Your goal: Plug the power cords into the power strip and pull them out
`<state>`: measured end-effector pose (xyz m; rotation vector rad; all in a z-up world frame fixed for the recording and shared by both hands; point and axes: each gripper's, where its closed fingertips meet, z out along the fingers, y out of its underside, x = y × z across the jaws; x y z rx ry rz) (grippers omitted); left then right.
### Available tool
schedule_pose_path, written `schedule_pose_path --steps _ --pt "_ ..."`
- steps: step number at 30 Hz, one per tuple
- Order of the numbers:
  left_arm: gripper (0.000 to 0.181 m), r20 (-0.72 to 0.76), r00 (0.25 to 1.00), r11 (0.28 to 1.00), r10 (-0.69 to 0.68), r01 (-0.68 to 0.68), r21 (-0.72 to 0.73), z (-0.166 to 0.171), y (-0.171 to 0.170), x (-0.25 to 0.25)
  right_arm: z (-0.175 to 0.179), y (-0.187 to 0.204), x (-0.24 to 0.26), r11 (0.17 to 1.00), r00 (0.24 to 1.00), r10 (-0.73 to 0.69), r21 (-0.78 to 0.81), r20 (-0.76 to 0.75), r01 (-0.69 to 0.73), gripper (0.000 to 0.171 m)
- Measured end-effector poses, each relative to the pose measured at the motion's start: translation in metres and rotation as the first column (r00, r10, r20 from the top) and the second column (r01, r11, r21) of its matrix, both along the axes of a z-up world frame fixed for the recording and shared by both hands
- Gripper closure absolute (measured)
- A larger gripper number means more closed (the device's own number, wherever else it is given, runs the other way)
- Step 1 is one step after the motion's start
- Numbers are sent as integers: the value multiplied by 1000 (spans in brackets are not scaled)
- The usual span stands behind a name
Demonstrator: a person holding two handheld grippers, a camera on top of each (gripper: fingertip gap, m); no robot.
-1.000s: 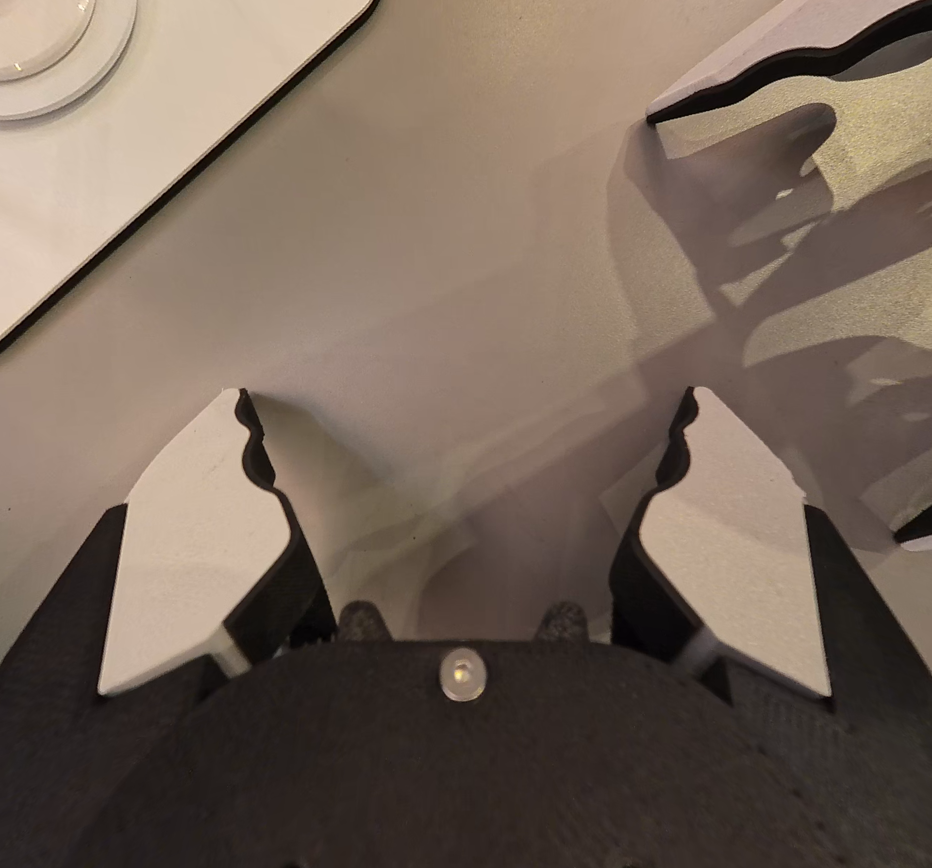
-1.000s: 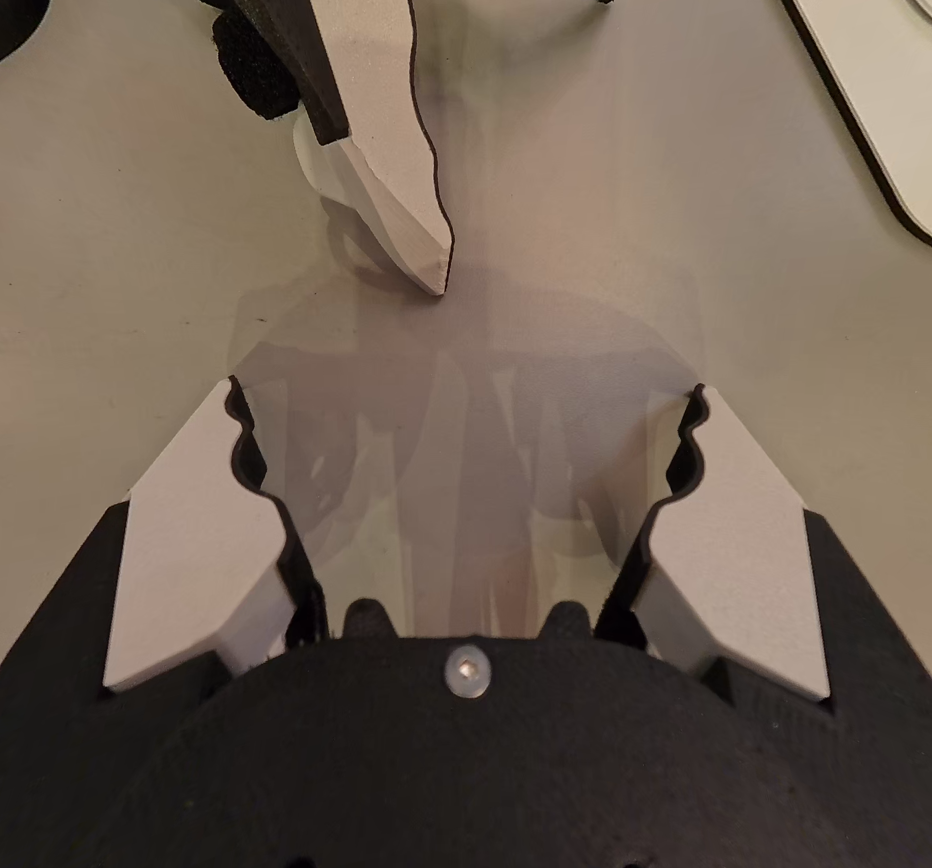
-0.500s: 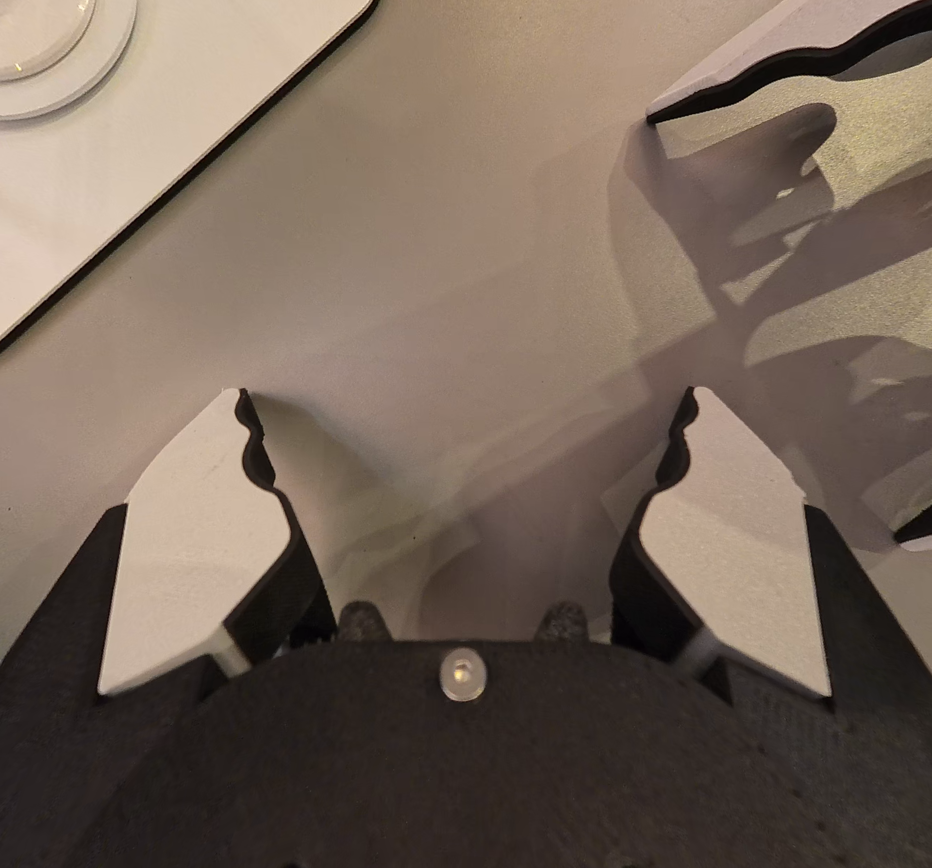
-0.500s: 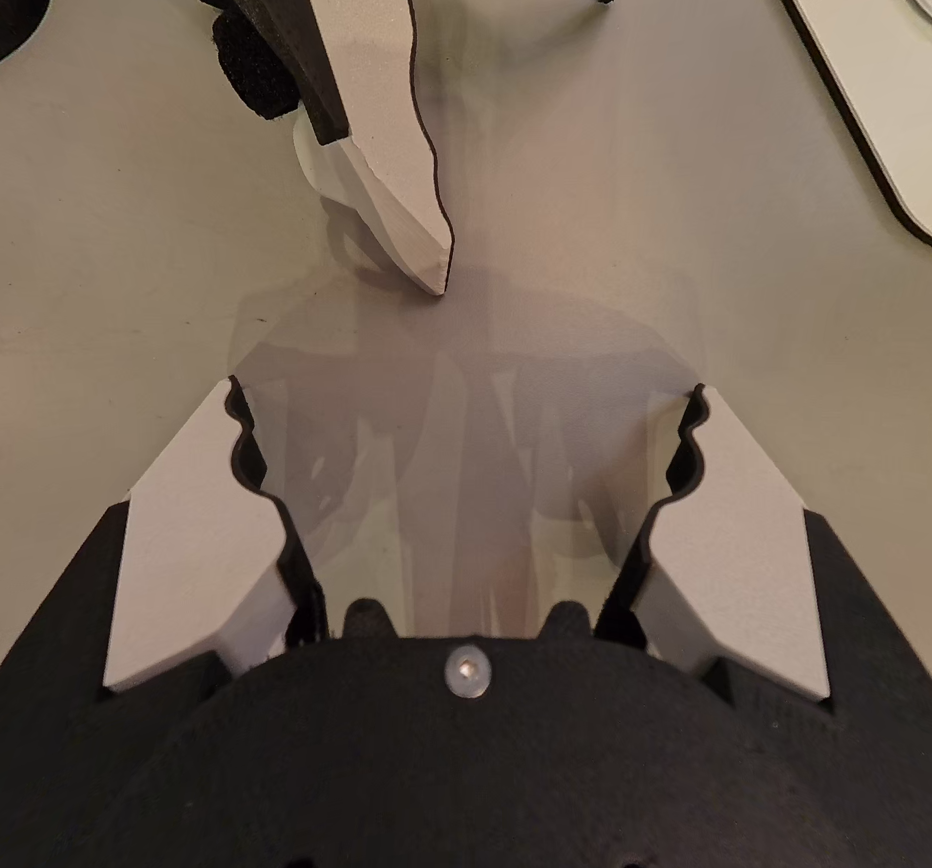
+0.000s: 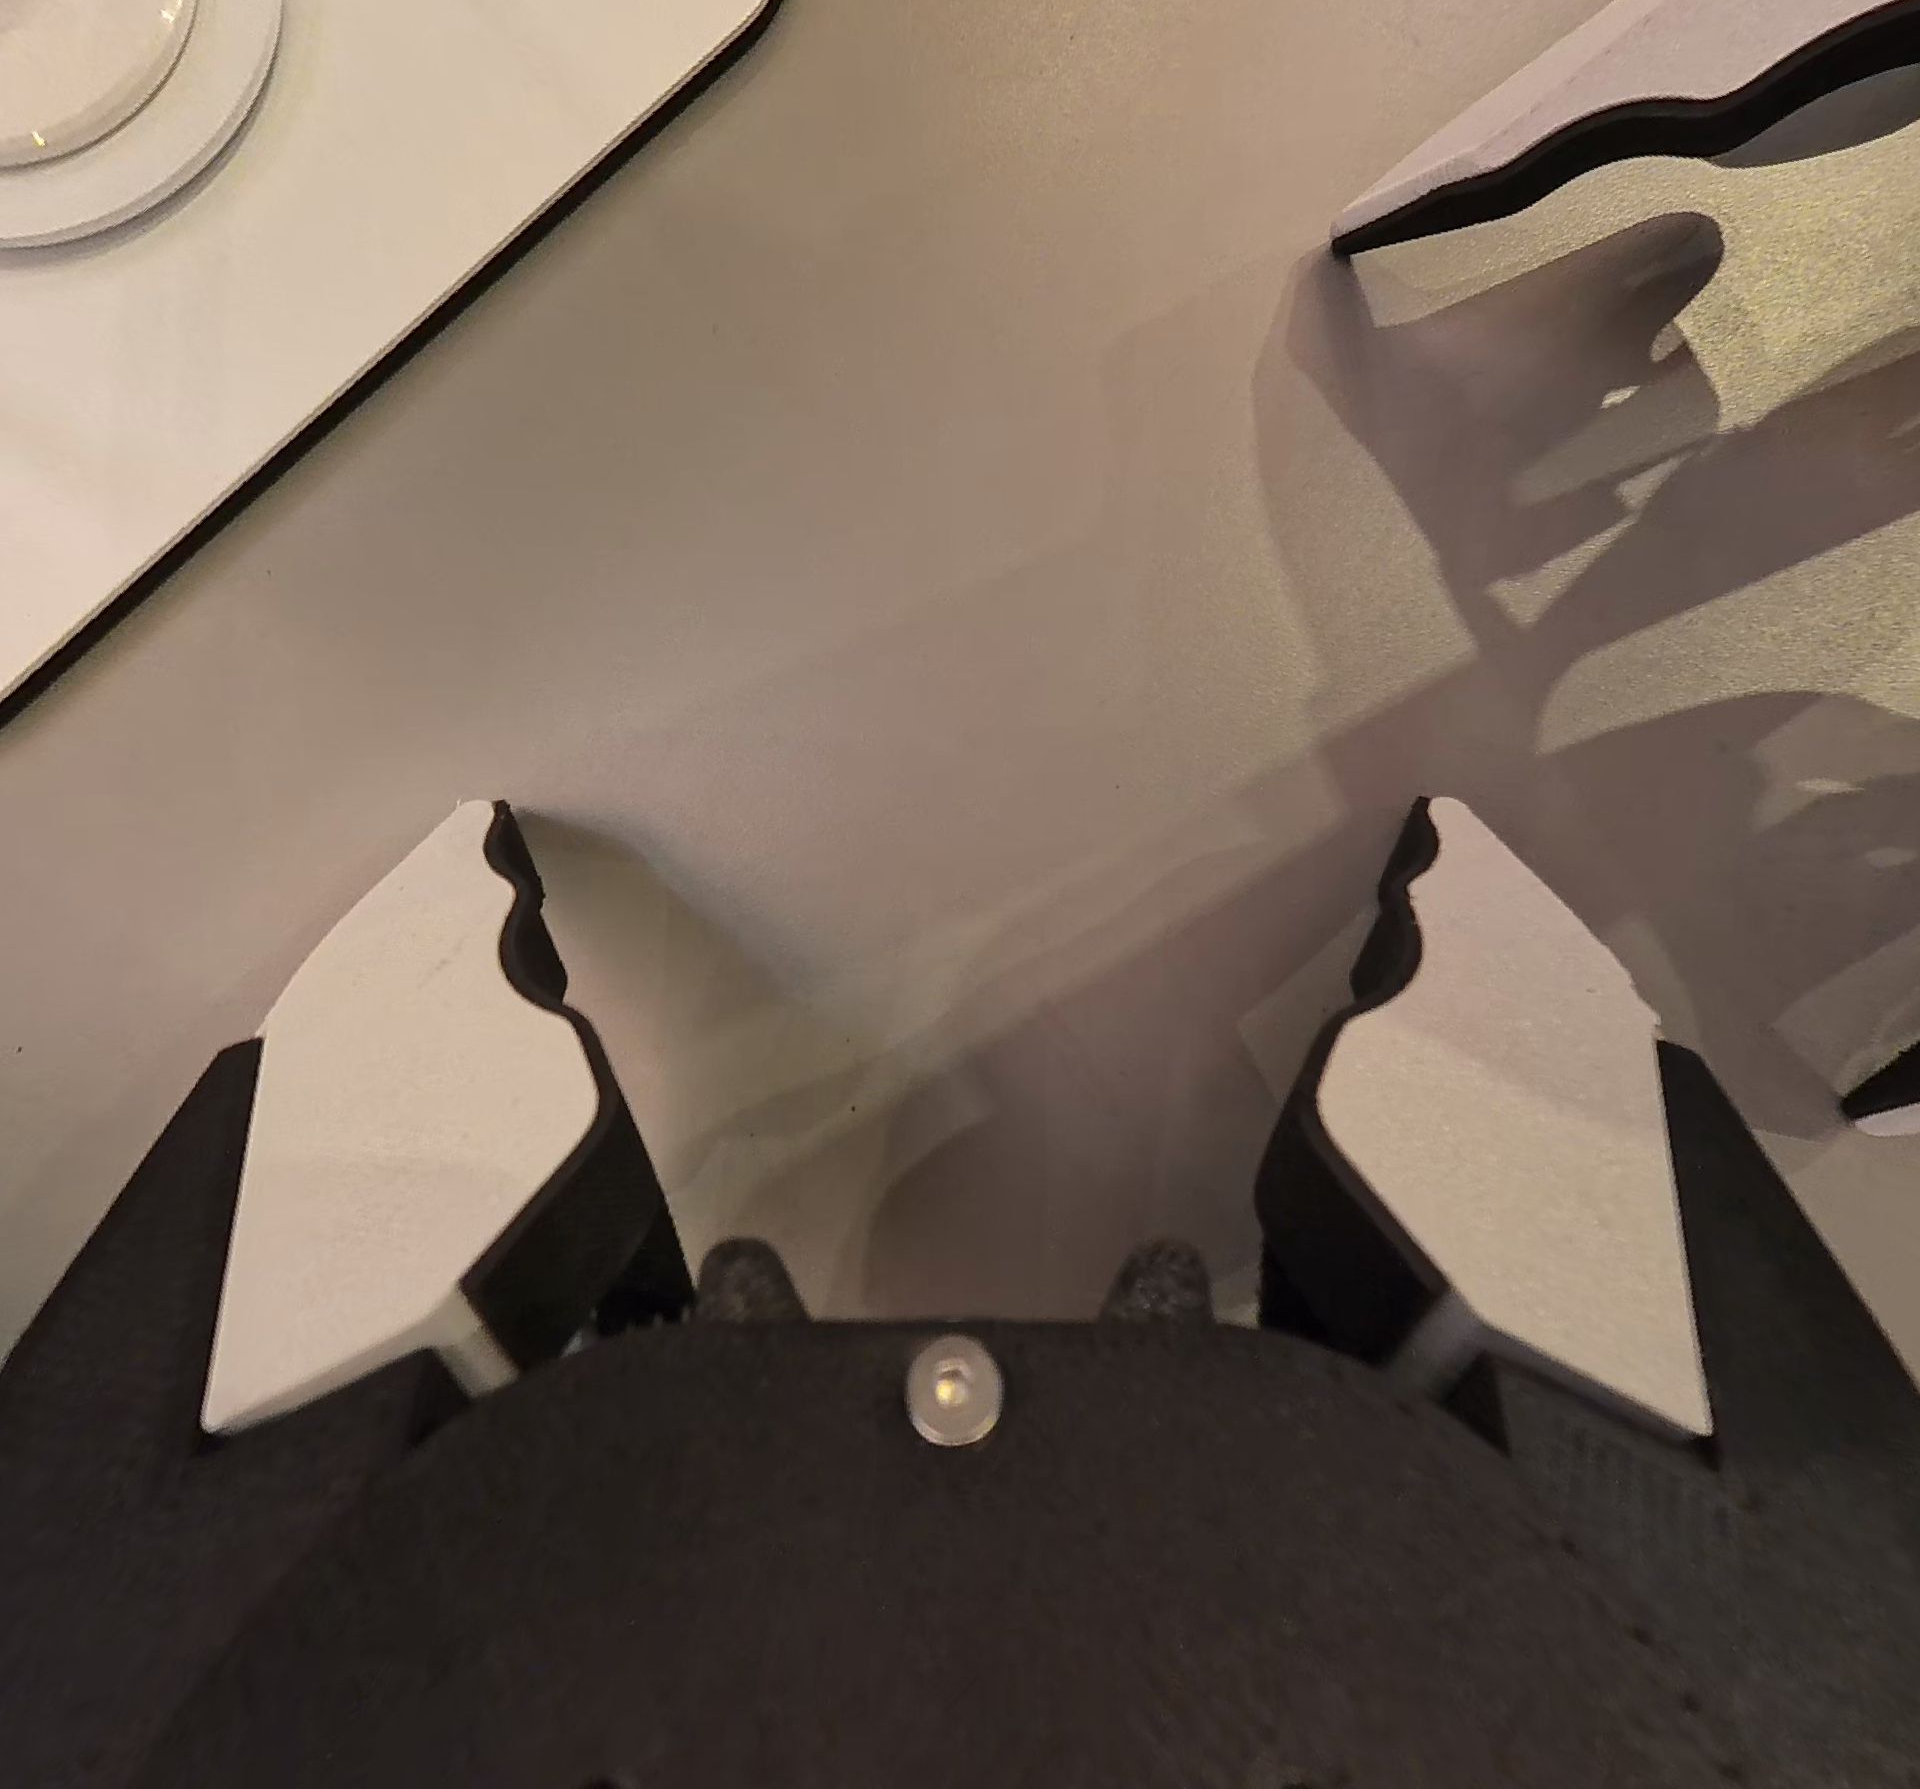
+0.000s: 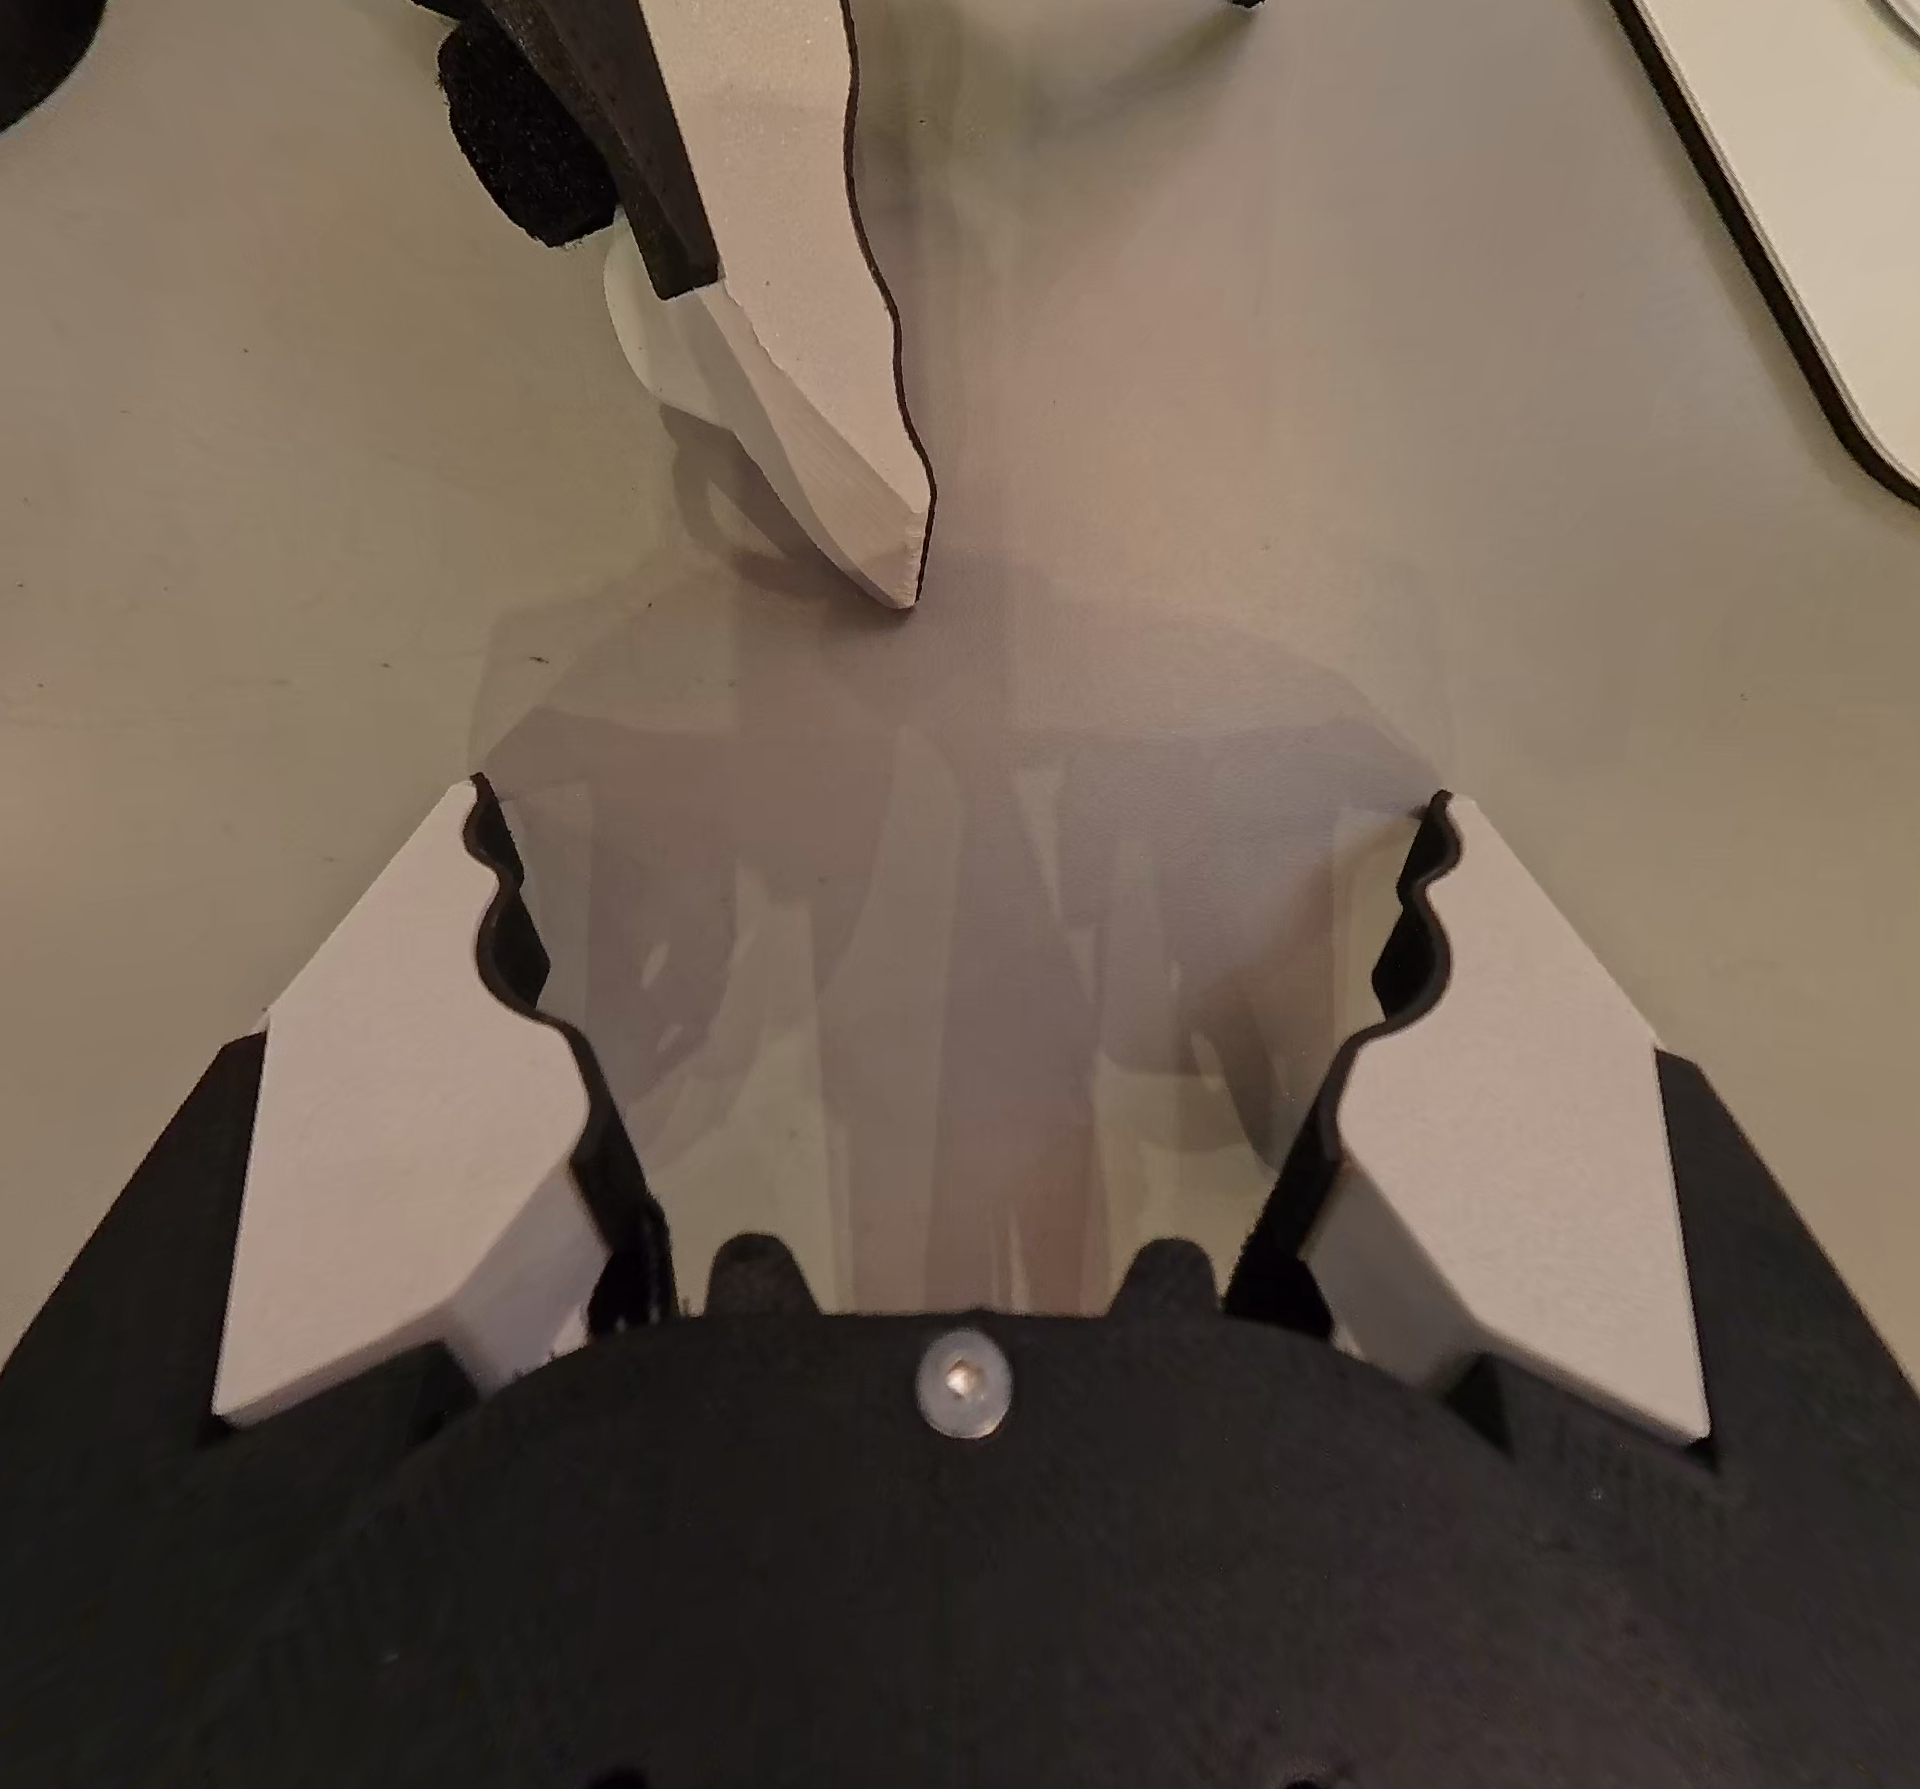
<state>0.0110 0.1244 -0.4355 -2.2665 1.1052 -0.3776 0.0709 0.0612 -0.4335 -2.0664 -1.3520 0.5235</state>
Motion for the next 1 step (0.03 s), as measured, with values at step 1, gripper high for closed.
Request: schedule_pose_path --steps 1 --pt "36 0 1000 1000 0 0 0 -1 0 0 -1 0 0 1000 1000 0 0 0 0 12"
